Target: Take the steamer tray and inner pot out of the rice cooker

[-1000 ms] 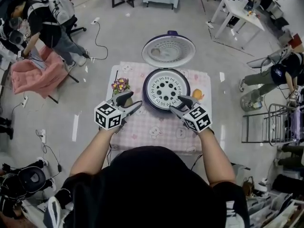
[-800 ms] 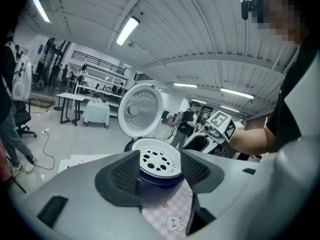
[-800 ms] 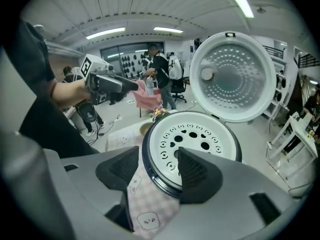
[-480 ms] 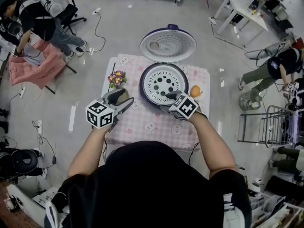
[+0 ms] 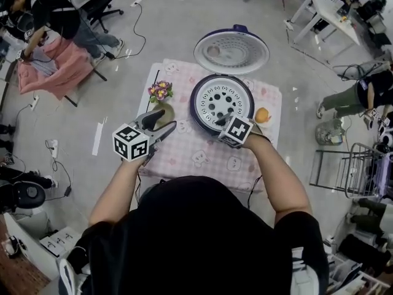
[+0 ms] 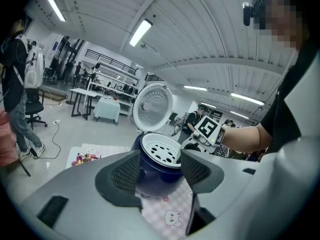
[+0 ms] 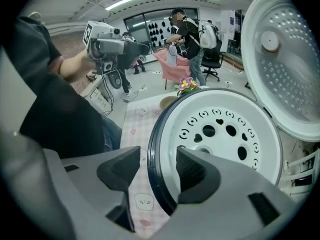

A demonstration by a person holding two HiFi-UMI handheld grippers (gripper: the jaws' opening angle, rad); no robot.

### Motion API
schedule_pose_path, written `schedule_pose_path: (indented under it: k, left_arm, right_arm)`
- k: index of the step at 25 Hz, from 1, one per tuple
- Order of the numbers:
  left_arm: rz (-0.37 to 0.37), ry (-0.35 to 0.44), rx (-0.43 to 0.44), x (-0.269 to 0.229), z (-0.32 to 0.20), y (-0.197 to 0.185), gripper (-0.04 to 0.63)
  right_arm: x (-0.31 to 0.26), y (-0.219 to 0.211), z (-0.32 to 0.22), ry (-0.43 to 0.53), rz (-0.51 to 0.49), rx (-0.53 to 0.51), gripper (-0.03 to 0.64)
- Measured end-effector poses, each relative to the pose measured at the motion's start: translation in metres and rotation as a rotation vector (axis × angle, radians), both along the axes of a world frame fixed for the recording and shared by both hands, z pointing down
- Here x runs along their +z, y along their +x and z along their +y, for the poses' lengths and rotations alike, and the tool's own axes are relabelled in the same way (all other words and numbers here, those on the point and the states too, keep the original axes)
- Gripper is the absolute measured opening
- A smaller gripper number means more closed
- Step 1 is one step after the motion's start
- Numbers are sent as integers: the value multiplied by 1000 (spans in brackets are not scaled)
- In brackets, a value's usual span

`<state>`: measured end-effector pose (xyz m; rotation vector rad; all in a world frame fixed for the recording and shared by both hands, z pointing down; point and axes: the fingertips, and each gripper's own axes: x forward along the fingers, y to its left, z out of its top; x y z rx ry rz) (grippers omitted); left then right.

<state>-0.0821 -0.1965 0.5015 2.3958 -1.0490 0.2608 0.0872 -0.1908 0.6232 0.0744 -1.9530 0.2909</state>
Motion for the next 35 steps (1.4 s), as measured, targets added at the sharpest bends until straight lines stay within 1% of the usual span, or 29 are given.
schedule_pose_path:
  k: [2,5,10,13,18,23,26,27,29,33,34,35]
  left_arm:
    - [2,-6,-6,3,3,-3,265]
    - [7,-11,-14,7,4,-4,265]
    - [15,-12,-11,8,9,1,265]
    - [16,-10,-10,8,13,2,265]
    - [20,-17,-27,13,19,-6,265]
    - [24,-19,-36,18,23,-11,265]
    - [25,-21,-39,18,25,-16,265]
    - [27,-21,-38,17,26,-16,265]
    - [31,-21,-33,16,26,-16,265]
    - [38,-20,-17,14,26,-13,265]
    - [40,-19,-13,13,26,-13,265]
    - [41,-19,-10,13,26,-12,265]
  right_arm:
    - [5,2,-1,8,35,-22,235]
    - [6,-7,0,0,24,-52,236]
    - [10,-15,4,-14,34,-104,230]
    - [13,-15,4,-32,63,-128,224]
    - [19,-15,2,-22,116,-174,224]
    - [25,-13,2,-24,113,-185,196]
    - [22,-14,3,-24,119,-185,192]
    - [19,-12,5,-35,131,-176,186]
    - [12,-5,14,-86,163,-144,167]
    - [5,4,21,-134,180,-106,152]
    - [2,4,22,-129,174,-104,147]
    - [0,0,16,-91,154,-110,143]
